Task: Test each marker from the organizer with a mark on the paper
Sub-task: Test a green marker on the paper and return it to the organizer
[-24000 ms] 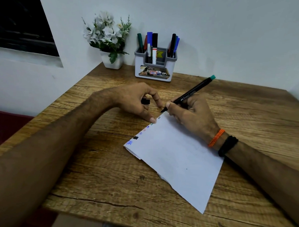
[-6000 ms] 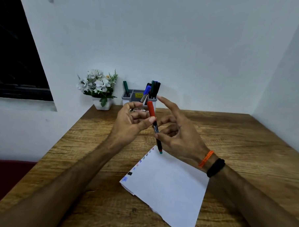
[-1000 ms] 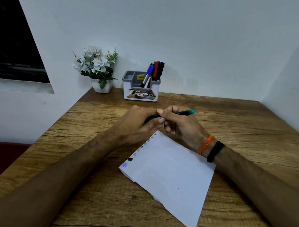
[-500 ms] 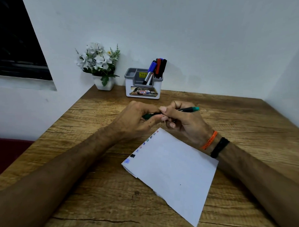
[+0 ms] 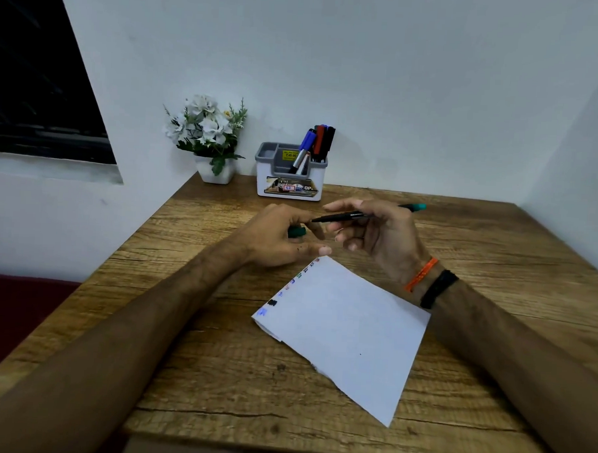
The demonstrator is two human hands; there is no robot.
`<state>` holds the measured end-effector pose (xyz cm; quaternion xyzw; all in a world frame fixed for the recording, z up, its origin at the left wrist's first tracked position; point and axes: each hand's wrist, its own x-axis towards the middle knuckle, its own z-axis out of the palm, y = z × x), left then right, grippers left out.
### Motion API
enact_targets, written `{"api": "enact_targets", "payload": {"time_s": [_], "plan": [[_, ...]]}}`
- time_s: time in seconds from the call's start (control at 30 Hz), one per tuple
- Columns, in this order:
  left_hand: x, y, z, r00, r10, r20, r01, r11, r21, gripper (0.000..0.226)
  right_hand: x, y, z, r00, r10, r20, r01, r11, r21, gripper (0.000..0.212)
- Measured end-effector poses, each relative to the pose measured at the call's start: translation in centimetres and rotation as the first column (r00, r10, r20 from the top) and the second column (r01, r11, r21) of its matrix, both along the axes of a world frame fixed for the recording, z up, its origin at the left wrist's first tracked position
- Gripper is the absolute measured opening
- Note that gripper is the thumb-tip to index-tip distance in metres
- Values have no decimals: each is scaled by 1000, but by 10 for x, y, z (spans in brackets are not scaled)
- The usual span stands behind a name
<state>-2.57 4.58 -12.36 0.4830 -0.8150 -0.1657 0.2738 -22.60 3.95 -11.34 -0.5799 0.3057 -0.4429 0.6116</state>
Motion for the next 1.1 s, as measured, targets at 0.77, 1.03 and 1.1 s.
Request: {"api": "enact_targets", "payload": {"time_s": [0.77, 1.03, 1.1], "plan": [[30, 16, 16, 930, -296, 218, 186, 890, 416, 48, 33, 86, -22, 942, -85, -324, 53, 993, -107, 13], [30, 14, 13, 940, -290, 180, 186, 876, 444, 48, 44, 88, -32, 919, -149, -366, 81, 978, -194, 15], [29, 16, 15, 940, -283, 190, 175, 878, 446, 51, 45, 89, -35, 914, -154, -375, 71, 971, -227, 15]]}}
